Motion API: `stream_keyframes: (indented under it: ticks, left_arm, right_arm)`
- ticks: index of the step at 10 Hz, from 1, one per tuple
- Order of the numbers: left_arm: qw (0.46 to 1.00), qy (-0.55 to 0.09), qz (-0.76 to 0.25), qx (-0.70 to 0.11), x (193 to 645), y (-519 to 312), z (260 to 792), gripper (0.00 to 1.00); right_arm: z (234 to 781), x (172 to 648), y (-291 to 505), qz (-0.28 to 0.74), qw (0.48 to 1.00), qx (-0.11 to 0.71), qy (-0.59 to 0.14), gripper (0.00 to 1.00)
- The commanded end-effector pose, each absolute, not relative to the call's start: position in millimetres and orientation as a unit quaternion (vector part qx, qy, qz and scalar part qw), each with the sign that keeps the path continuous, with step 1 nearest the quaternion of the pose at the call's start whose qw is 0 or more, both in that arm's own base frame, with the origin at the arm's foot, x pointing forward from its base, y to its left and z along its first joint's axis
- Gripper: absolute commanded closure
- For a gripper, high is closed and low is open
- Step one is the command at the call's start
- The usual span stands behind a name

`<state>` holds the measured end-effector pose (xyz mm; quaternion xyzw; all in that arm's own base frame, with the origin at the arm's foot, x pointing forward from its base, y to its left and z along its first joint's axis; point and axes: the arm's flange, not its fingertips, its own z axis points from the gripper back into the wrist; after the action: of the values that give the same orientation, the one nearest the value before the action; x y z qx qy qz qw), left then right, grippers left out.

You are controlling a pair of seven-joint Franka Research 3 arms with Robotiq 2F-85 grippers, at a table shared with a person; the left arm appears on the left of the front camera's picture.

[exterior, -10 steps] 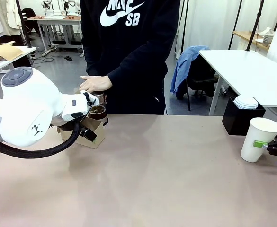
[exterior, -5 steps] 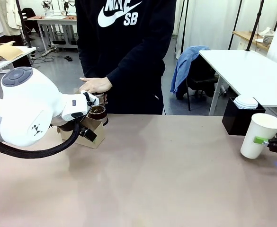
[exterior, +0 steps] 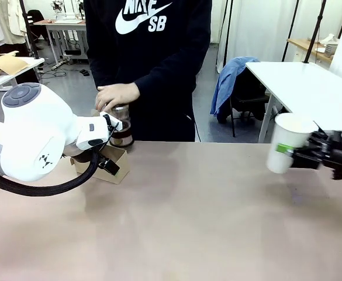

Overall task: Pour a drink into a cup and package it in a carrier.
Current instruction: Pick up the 600 ml Paper Cup and place it in the middle top area of the table.

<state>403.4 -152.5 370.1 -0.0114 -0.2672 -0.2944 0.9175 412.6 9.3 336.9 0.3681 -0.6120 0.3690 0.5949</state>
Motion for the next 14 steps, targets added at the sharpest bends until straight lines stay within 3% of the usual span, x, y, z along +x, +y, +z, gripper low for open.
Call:
stream_keyframes:
  ticks: [1,4,8,14]
  left_arm:
    - [0.918,-0.267,-0.294,-0.012,403.6,-151.9,370.3,0.00]
    - [0.918,-0.267,-0.294,-0.012,403.6,-151.9,370.3,0.00]
    - [0.918,-0.267,-0.294,-0.012,403.6,-151.9,370.3,0.00]
    - [0.918,-0.267,-0.294,-0.012,403.6,-151.9,370.3,0.00]
  right_arm:
    - [329.0,435.3,65.9,0.354,0.620,0.358,-0.601,0.20]
    - [301.3,472.4,130.6,0.340,0.611,0.379,-0.606,0.20]
    - [279.3,509.1,157.0,0.320,0.604,0.377,-0.624,0.20]
    - [279.9,509.7,152.0,0.323,0.610,0.396,-0.605,0.20]
